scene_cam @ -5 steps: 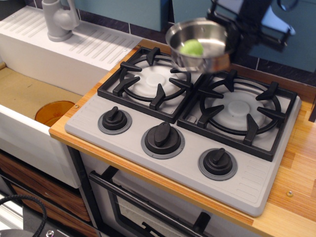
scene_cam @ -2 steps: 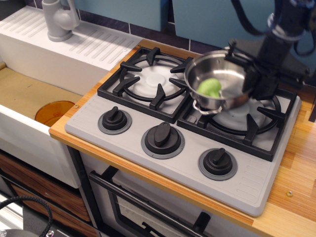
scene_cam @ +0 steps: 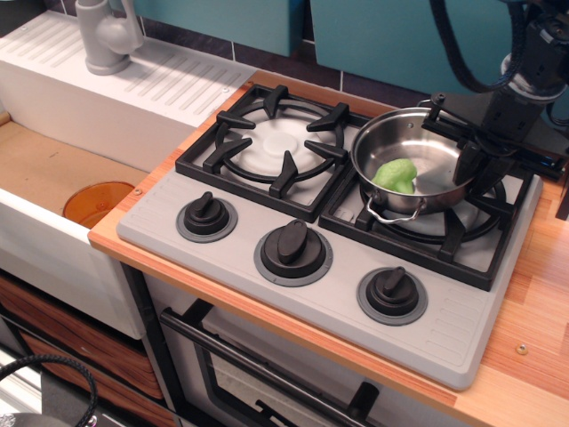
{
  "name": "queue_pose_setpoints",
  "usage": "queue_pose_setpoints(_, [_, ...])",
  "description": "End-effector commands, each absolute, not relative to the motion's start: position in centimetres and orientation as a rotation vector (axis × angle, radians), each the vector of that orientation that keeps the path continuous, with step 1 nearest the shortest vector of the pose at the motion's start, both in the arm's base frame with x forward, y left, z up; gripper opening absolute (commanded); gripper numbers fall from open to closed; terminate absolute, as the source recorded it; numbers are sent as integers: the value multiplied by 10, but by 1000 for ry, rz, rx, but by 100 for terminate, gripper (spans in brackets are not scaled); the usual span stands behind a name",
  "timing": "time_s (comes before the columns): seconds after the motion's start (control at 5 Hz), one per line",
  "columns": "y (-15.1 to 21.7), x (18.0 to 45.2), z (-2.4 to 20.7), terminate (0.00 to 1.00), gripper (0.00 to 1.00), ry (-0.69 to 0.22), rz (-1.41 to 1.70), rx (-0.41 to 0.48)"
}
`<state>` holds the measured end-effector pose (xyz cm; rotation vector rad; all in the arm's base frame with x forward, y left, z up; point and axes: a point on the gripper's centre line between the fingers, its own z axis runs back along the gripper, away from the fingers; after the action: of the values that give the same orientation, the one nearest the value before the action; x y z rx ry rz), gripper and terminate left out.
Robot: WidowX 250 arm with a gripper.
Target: Put cauliflower in pot or pan an put pot or pan on stove
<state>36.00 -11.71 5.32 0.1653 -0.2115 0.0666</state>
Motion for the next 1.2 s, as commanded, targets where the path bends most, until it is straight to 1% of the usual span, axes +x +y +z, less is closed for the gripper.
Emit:
queue_pose_setpoints(0.0, [-119,365,84,0,100,-223,57,151])
queue_pose_setpoints(0.2, [-117,361,99,0,100,-220,54,154])
queue_pose_setpoints(0.6, [-113,358,126,0,100,-178,46,172])
queue_pose_setpoints(0.8, [-113,357,134,0,100,-161,47,172])
queue_pose_setpoints(1.0, [-119,350,136,0,100,-146,58,163])
